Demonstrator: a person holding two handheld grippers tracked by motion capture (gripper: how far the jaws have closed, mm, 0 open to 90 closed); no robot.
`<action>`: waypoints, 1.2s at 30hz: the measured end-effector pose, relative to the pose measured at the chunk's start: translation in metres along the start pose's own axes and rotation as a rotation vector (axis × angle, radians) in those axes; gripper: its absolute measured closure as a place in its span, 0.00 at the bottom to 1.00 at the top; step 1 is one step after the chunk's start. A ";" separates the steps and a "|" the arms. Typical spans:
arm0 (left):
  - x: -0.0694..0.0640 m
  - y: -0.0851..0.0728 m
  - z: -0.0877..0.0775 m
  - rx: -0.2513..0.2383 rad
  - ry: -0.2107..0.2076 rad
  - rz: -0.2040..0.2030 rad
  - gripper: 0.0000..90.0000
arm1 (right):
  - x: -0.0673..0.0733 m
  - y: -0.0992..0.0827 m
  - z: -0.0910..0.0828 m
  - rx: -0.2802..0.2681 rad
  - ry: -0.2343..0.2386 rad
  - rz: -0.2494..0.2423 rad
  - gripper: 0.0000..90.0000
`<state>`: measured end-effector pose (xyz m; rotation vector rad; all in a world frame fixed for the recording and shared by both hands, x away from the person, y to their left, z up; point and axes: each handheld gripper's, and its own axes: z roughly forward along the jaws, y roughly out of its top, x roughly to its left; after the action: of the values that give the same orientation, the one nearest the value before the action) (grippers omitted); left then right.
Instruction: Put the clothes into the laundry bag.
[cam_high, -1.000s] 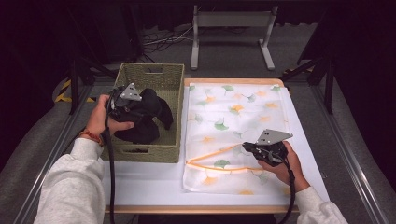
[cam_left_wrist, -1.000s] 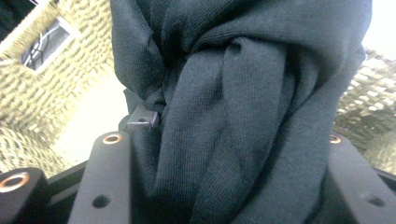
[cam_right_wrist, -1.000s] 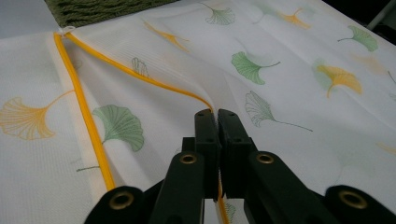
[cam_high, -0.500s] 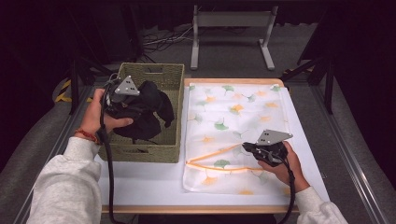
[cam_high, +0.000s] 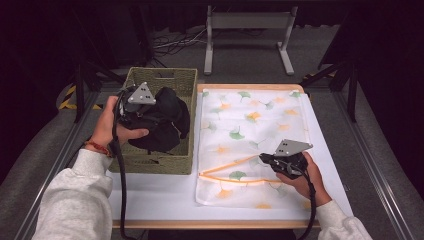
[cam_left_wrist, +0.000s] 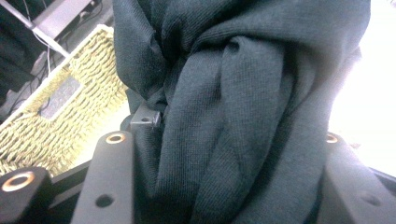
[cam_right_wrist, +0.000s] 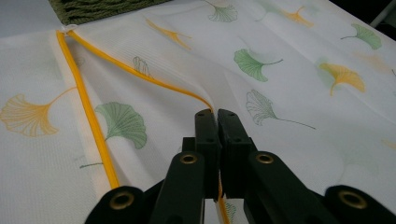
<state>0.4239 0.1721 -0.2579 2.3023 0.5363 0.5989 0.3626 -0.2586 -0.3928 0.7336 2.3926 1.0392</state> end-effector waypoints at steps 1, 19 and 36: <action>-0.001 0.001 -0.001 -0.004 -0.002 0.005 0.56 | 0.000 0.000 0.000 0.000 0.001 0.000 0.98; -0.035 0.034 -0.010 -0.065 -0.065 0.056 0.56 | 0.000 0.000 0.000 0.000 0.002 -0.001 0.98; -0.084 0.063 -0.011 -0.128 -0.169 0.158 0.56 | 0.001 0.000 0.000 0.001 0.004 -0.003 0.98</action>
<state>0.3632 0.0910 -0.2284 2.2609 0.2307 0.4919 0.3623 -0.2581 -0.3932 0.7282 2.3965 1.0394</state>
